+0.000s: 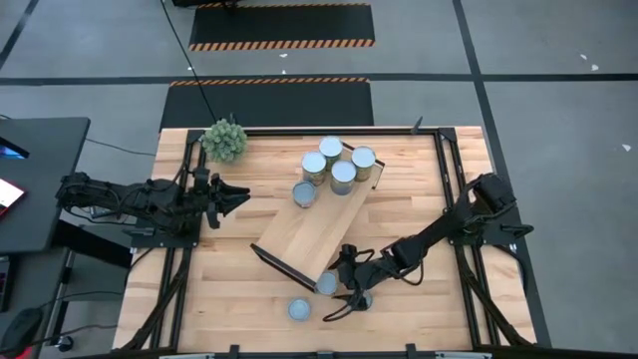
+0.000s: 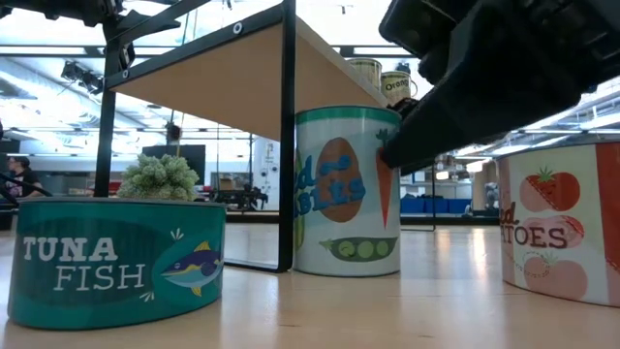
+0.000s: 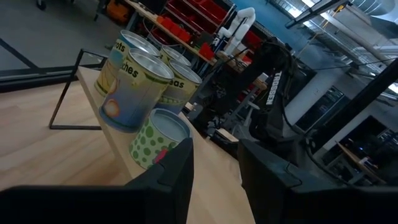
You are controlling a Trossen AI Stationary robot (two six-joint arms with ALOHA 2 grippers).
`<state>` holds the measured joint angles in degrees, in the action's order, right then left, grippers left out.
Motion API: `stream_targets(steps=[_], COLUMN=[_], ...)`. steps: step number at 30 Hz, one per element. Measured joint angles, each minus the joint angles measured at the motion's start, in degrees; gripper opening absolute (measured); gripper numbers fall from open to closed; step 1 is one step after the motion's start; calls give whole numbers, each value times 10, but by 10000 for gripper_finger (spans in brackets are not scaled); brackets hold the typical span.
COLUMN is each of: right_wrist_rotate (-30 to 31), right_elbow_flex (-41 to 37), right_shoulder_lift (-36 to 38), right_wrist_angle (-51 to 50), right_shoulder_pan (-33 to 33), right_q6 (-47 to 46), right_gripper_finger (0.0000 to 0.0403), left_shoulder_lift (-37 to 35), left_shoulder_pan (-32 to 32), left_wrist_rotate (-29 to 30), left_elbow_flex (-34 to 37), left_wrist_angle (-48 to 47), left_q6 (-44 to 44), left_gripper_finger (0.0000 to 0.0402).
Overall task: Pick and place cans onto a shelf
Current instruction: Put the canned mixed vegetables on the shelf
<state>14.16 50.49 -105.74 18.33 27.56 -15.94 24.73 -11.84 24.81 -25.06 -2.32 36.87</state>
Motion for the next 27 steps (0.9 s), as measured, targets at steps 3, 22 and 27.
stream_targets(steps=[3,22,27], right_wrist_rotate=[-4,31,31], right_elbow_flex=[1,1,1], right_shoulder_lift=[-13,-40,-40], right_wrist_angle=[28,81,82], right_shoulder_pan=[0,-2,-4], right_q6=[13,31,31], right_gripper_finger=[400,354,311], left_shoulder_lift=[0,0,0], left_shoulder_pan=[0,0,0], left_wrist_rotate=[-8,-22,-22], left_elbow_flex=[0,0,0], left_wrist_angle=[4,7,7], left_q6=[0,0,0], left_gripper_finger=[133,133,133])
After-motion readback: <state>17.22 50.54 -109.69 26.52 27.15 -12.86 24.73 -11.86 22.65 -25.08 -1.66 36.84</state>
